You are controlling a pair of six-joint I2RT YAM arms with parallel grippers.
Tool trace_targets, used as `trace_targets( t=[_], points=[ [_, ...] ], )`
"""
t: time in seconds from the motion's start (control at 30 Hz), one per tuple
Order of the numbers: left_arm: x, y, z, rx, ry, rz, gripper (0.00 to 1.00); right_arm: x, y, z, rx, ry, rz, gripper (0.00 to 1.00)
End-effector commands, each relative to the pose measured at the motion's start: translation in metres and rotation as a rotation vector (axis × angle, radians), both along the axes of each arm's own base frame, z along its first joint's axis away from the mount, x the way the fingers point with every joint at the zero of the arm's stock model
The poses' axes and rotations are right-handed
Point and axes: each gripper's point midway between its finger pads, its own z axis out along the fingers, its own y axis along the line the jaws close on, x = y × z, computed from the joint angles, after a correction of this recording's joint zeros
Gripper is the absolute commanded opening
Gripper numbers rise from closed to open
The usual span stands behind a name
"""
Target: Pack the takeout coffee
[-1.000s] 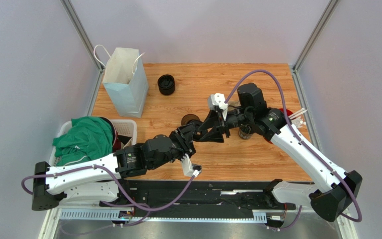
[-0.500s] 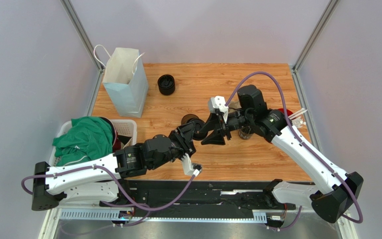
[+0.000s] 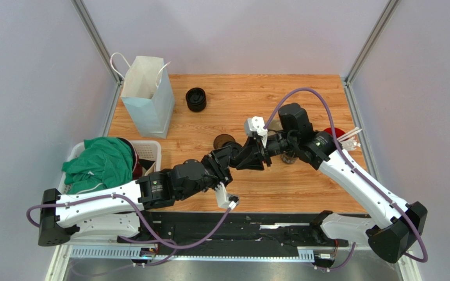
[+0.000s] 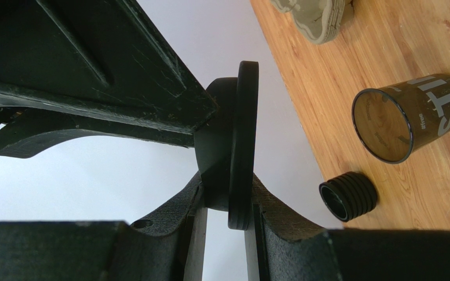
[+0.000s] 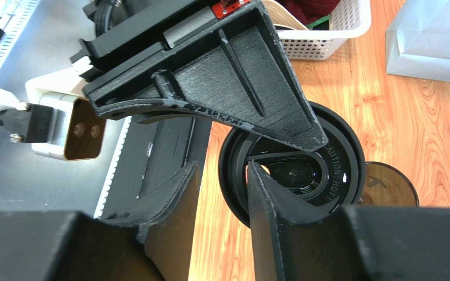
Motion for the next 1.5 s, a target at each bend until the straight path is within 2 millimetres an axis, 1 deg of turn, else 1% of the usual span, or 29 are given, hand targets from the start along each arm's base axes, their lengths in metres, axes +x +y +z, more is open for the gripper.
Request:
trace_targets(
  t=[0.0,0.03,0.13,0.27,0.37,0.43,0.47,0.5,0.6,0.63,0.67,0.7,0.77,0.8,0.87,0.9,0.97,1.03,1.1,1.13,1.17,1.23,1.27,1.3,1.33,1.37,1.4,1.43,1.47],
  points=[
    [0.004,-0.004,0.029,-0.100,-0.031,0.018,0.14,-0.005,0.003,-0.004,-0.001,-0.005,0.016,0.34],
    [0.004,-0.005,0.029,-0.102,-0.028,0.017,0.14,-0.006,0.002,-0.005,-0.003,-0.006,0.019,0.33],
    [0.004,-0.006,0.031,-0.108,-0.028,0.018,0.15,-0.006,0.002,-0.006,-0.006,-0.008,0.021,0.24],
    [0.005,-0.006,0.031,-0.108,-0.028,0.021,0.15,-0.006,0.002,-0.008,-0.014,-0.009,0.023,0.10],
    [0.005,-0.004,0.031,-0.108,-0.029,0.026,0.17,-0.007,0.001,-0.009,-0.018,-0.013,0.025,0.05],
    [0.005,-0.003,0.031,-0.109,-0.029,0.029,0.19,-0.007,0.001,-0.008,-0.017,-0.013,0.028,0.03],
    [0.005,-0.003,0.030,-0.109,-0.029,0.030,0.29,-0.007,0.001,-0.009,-0.018,-0.014,0.028,0.00],
    [0.005,-0.002,0.031,-0.114,-0.031,0.032,0.38,-0.007,0.001,-0.009,-0.018,-0.012,0.029,0.00],
    [0.006,-0.001,0.028,-0.109,-0.034,0.037,0.43,-0.008,0.000,-0.008,-0.021,-0.013,0.031,0.00],
    [0.006,0.000,0.028,-0.108,-0.035,0.037,0.46,-0.008,0.000,-0.008,-0.021,-0.015,0.031,0.00],
    [0.007,0.001,0.027,-0.107,-0.035,0.040,0.50,-0.008,-0.001,-0.008,-0.021,-0.015,0.030,0.00],
    [0.007,0.001,0.026,-0.107,-0.035,0.041,0.57,-0.009,0.000,-0.008,-0.022,-0.020,0.032,0.00],
    [0.011,0.005,0.028,-0.112,-0.036,0.055,0.64,-0.008,-0.001,-0.008,-0.022,-0.024,0.027,0.00],
    [0.012,0.007,0.030,-0.119,-0.036,0.062,0.71,-0.007,-0.002,-0.008,-0.024,-0.027,0.020,0.00],
    [0.018,0.014,0.032,-0.120,-0.035,0.089,0.77,-0.007,-0.003,-0.007,-0.022,-0.039,0.012,0.00],
    [0.020,0.018,0.035,-0.131,-0.031,0.103,0.81,-0.004,-0.003,-0.007,-0.025,-0.049,0.001,0.00],
    [0.028,0.030,0.039,-0.129,-0.020,0.152,0.82,-0.001,-0.003,-0.006,-0.025,-0.055,-0.020,0.00],
    [0.035,0.044,0.043,-0.146,0.005,0.203,0.83,0.006,-0.003,-0.003,-0.021,-0.072,-0.051,0.00],
    [0.037,0.060,0.044,-0.133,0.033,0.249,0.84,0.014,-0.005,-0.001,-0.020,-0.076,-0.098,0.00],
    [0.041,0.070,0.044,-0.130,0.041,0.284,0.84,0.017,-0.006,0.002,-0.016,-0.084,-0.114,0.00],
    [0.040,0.082,0.044,-0.119,0.060,0.301,0.85,0.023,-0.008,0.002,-0.019,-0.083,-0.144,0.00],
    [0.046,0.101,0.043,-0.143,0.105,0.364,0.86,0.030,-0.010,0.005,-0.013,-0.098,-0.175,0.00],
    [0.047,0.111,0.047,-0.158,0.119,0.390,0.89,0.037,-0.013,0.006,-0.019,-0.106,-0.210,0.00],
    [0.049,0.118,0.047,-0.206,0.164,0.429,0.90,0.040,-0.015,0.008,-0.017,-0.113,-0.226,0.00],
    [0.053,0.128,0.050,-0.244,0.192,0.479,0.91,0.043,-0.017,0.010,-0.013,-0.120,-0.245,0.00],
    [0.053,0.134,0.062,-0.282,0.227,0.503,0.95,0.050,-0.022,0.012,-0.014,-0.127,-0.278,0.00],
    [0.051,0.137,0.064,-0.349,0.292,0.532,0.97,0.054,-0.025,0.015,-0.011,-0.129,-0.295,0.00],
    [0.052,0.142,0.067,-0.374,0.320,0.551,0.99,0.059,-0.028,0.017,-0.009,-0.134,-0.317,0.00],
    [0.052,0.146,0.079,-0.418,0.331,0.569,0.99,0.069,-0.034,0.018,-0.013,-0.135,-0.359,0.00]
  ],
)
